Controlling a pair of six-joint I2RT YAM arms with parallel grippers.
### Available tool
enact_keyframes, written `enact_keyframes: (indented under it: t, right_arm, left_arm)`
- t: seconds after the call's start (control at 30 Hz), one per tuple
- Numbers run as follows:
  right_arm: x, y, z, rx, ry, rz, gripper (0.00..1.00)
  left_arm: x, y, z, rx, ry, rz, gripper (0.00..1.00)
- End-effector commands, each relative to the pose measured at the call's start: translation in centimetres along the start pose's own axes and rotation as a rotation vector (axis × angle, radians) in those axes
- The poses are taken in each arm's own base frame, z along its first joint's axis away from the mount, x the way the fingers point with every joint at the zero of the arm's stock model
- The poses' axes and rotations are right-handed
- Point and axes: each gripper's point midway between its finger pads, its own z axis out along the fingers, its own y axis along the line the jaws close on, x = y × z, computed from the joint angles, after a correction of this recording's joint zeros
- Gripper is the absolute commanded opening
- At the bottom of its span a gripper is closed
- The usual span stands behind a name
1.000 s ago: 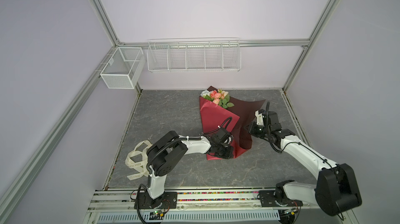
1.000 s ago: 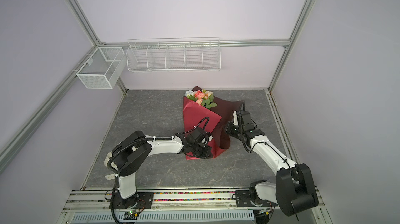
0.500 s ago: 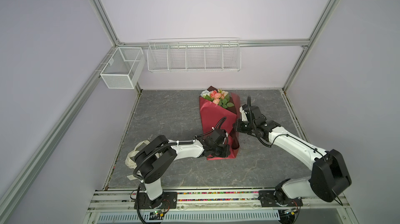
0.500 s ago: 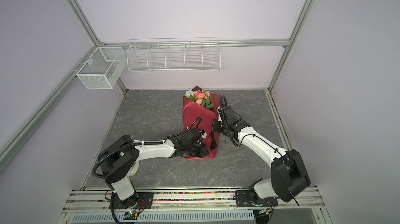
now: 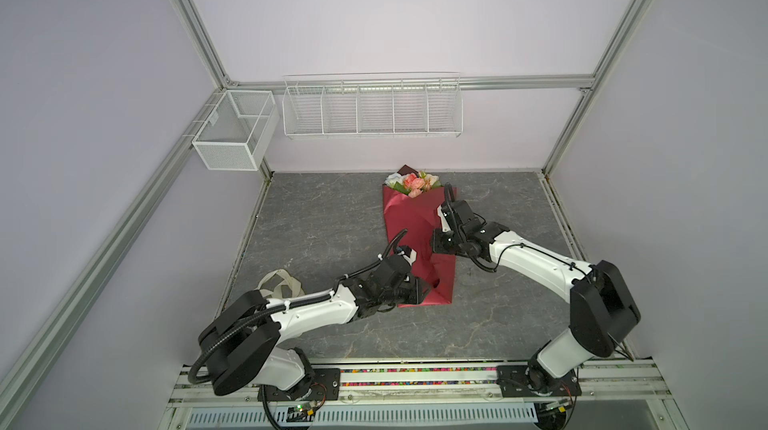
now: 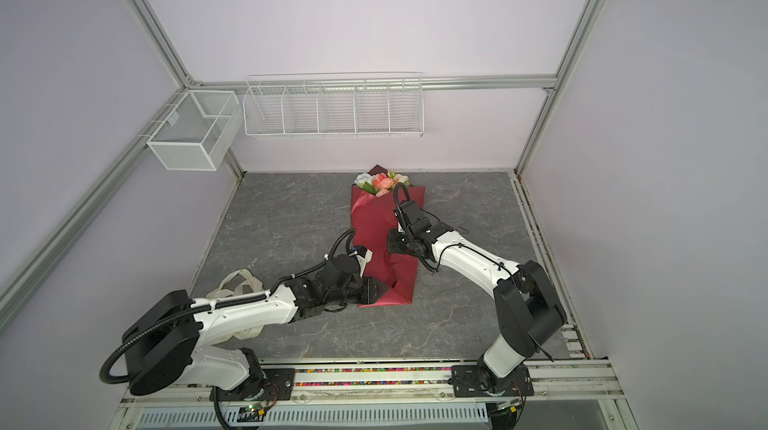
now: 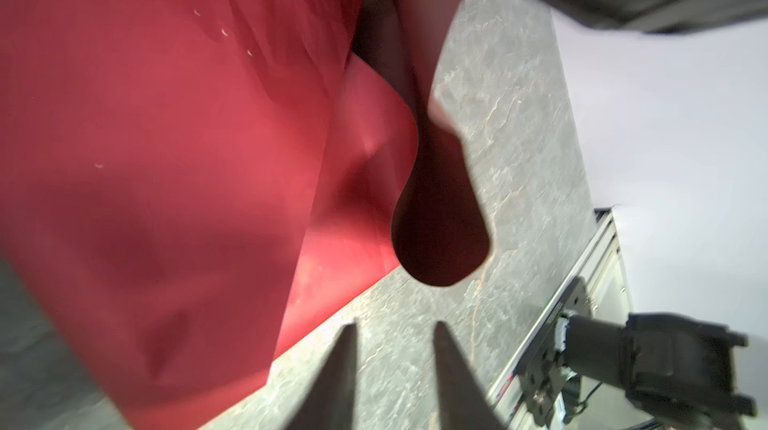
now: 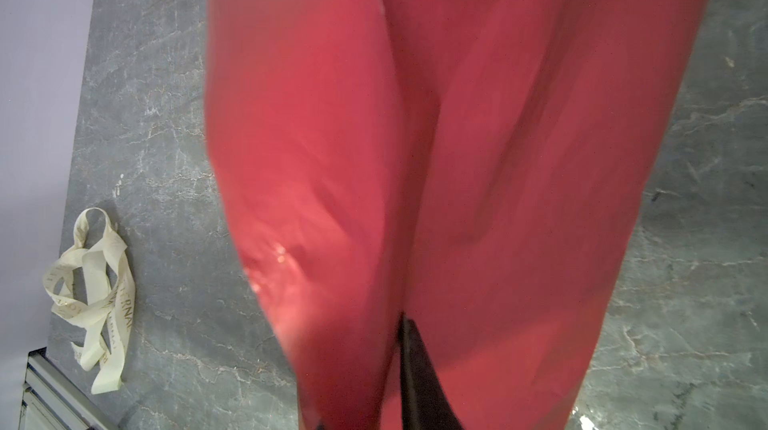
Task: Tie the bouquet of fake flowers
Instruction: 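Fold the far paper flap over the wrap with the right gripper toward the left gripper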
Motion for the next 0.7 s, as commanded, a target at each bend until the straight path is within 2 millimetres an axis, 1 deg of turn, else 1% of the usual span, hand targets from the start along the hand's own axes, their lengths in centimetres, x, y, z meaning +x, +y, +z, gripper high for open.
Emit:
enact_keyframes:
  t: [0.0,0.07,0.1,0.17,0.27,0.37,0.43,0.5,0.57,0.67]
  right_arm:
    - [-0.1,0.8,0.2,0.003,0.006,-0.010,0.15]
    - [-0.1,1.0,0.4,0.000,0.009,-0.009,0.15]
    - [0.0,1.0,0.4,-0.001,0.010,-0.008,0.15]
    - [0.0,1.0,0.5,-0.001,0.013,-0.002,0.15]
    - [0.0,1.1,0.6,-0.006,0.012,0.001,0.15]
    - [0.0,1.5,0.6,-0.022,0.015,0.001,0.15]
    - [0.0,1.7,0.6,-0.031,0.017,0.002,0.15]
    - [0.0,1.8,0.5,-0.038,0.021,0.003,0.15]
    - [0.1,2.0,0.5,-0.045,0.023,0.002,0.15]
    - [0.2,2.2,0.4,-0.060,0.030,0.000,0.16]
  left_arm:
    - [-1.2,-0.1,-0.5,0.018,-0.071,0.010,0.48]
    - [-1.9,-1.0,-0.8,0.053,-0.084,0.015,0.55]
    - [-2.4,-1.7,-0.9,0.082,-0.096,0.032,0.58]
    - [-3.0,-2.7,-0.7,0.118,-0.097,0.046,0.61]
    - [-3.9,-2.8,0.0,0.141,-0.072,0.019,0.63]
    - [-4.5,-2.1,1.1,0.145,-0.045,-0.002,0.62]
    - [-4.8,-1.3,1.8,0.128,-0.031,-0.020,0.62]
    - [-5.0,-1.2,2.4,0.139,-0.025,-0.031,0.62]
    - [-5.1,-1.5,2.9,0.154,-0.012,-0.032,0.59]
    - [-5.2,-1.7,3.5,0.169,-0.008,-0.046,0.51]
